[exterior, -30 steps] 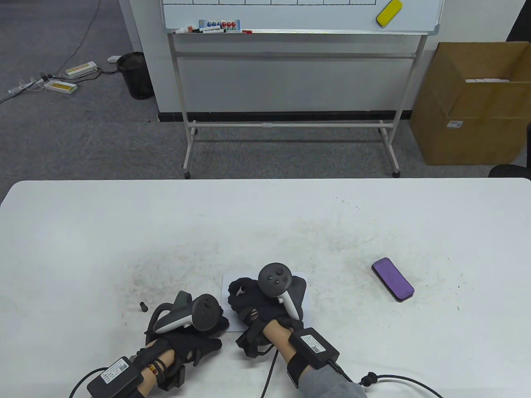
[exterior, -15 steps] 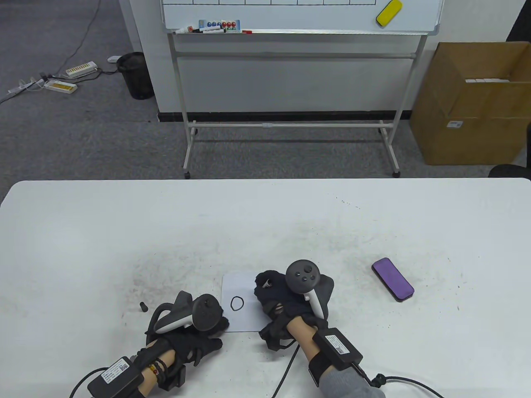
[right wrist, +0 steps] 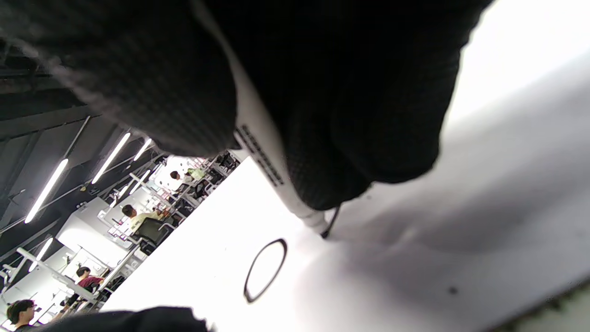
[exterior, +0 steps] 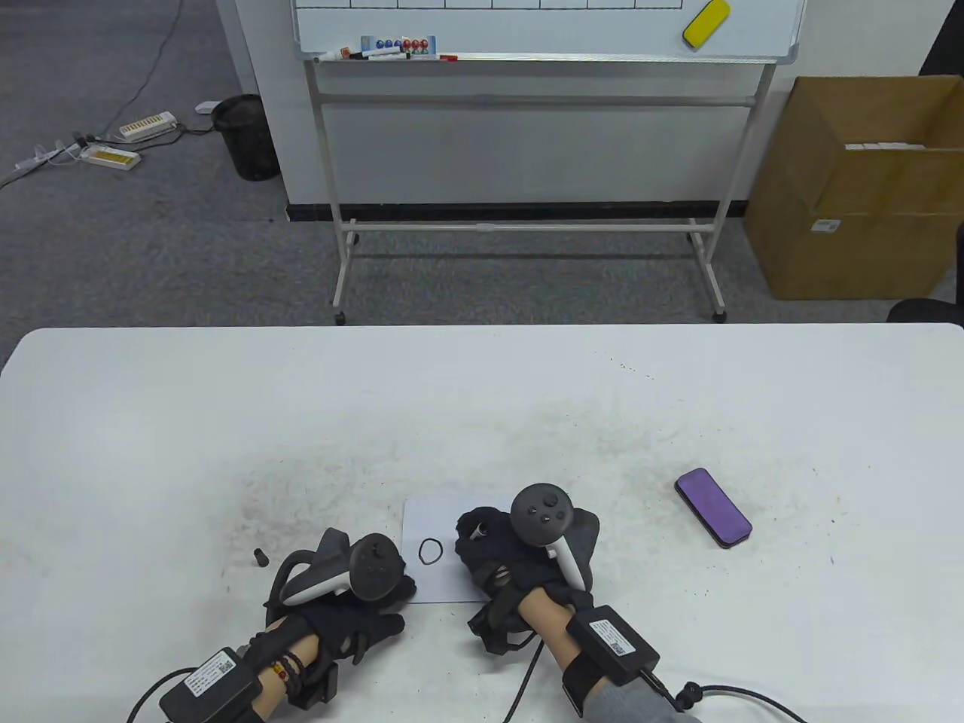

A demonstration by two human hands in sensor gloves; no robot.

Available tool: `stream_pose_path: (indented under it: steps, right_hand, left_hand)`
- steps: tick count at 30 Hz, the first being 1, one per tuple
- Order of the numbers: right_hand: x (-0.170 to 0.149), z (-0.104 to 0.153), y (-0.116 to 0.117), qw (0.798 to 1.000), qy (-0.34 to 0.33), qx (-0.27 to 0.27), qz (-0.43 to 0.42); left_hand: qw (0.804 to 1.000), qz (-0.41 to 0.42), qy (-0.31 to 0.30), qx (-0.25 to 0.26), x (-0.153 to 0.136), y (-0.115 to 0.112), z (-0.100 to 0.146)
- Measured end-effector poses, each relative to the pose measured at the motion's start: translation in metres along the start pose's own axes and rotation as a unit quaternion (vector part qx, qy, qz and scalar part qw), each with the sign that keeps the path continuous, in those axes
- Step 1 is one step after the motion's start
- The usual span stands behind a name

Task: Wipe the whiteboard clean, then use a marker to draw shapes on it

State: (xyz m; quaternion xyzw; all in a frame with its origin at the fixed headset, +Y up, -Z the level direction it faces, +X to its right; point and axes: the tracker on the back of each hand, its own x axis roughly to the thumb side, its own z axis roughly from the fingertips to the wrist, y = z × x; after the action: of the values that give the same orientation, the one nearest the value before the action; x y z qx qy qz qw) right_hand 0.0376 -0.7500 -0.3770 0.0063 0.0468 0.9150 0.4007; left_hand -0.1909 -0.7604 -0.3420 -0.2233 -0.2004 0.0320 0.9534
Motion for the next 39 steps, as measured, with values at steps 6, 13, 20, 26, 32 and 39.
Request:
stream_pose_path:
  steps: [6, 13, 20, 26, 32, 39]
  right_hand:
    - [-0.006, 0.000, -0.007, 1.000, 0.015, -0.006, 0.001]
    - [-0.023, 0.004, -0.024, 0.999, 0.039, -0.023, -0.010]
    - [-0.025, 0.005, -0.025, 0.999, 0.038, -0.024, -0.011]
    - [-0.018, -0.004, -0.020, 0.999, 0.035, -0.022, -0.009]
    - [-0.010, -0.013, -0.012, 0.999, 0.030, -0.022, -0.007]
    - [-0.019, -0.010, -0.036, 0.999, 0.029, -0.041, -0.019]
  left_hand:
    - [1.000, -0.001, 0.000, 0.000, 0.000, 0.000, 0.000]
    - [1.000, -0.003, 0.000, 0.001, 0.000, 0.000, -0.001]
    - [1.000, -0.005, 0.001, 0.003, 0.001, 0.000, -0.001]
    - [1.000, -0.006, 0.001, 0.003, 0.001, 0.000, -0.001]
    - [1.000, -0.005, 0.001, 0.002, 0.001, -0.001, -0.001]
    - [1.000, -0.004, 0.000, 0.001, 0.001, -0.001, -0.001]
